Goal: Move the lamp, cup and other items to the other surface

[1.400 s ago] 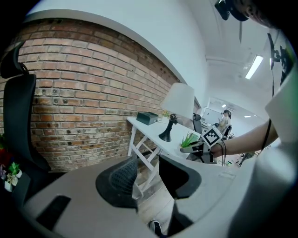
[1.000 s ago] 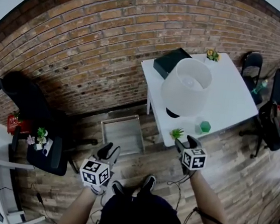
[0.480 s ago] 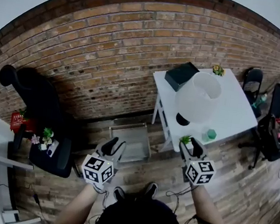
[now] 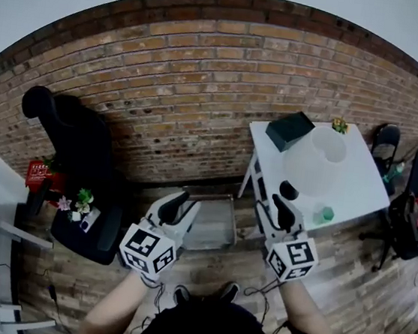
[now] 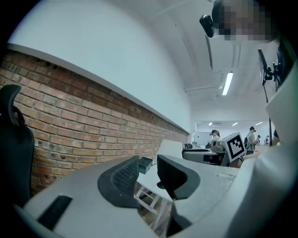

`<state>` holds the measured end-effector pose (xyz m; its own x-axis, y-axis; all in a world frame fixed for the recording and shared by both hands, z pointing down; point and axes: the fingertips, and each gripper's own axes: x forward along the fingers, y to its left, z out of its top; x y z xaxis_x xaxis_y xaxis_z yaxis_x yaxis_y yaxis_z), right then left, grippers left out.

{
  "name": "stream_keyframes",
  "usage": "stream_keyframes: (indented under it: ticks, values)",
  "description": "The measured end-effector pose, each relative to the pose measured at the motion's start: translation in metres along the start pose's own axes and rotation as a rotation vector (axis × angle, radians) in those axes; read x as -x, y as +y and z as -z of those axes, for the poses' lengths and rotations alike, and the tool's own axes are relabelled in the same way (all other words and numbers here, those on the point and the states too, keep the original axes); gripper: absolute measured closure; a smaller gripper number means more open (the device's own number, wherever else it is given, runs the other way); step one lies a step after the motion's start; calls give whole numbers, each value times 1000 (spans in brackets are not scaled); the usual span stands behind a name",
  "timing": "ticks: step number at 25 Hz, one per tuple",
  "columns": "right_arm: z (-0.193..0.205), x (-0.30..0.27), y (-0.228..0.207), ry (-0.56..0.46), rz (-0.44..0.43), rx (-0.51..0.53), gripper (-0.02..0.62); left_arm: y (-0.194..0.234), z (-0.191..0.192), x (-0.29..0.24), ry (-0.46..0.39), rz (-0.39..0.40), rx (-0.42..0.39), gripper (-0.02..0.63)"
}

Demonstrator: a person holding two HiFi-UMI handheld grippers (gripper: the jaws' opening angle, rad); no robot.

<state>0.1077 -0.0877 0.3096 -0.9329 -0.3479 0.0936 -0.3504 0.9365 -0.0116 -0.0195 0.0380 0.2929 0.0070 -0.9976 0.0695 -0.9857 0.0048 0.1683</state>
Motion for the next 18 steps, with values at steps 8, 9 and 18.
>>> stream_keyframes:
  ticks: [8,9,18]
  values:
    - [-51,0,41,-83,-43,43,479,-1,-49,29,-96,-38,-90,563]
    - [-53,-1,43,-87,-45,45,496,0,-51,31,-99,-47,-104,574]
    - [-60,-5,47,-95,-48,73,589,14,-58,32,-102,-74,-100,595]
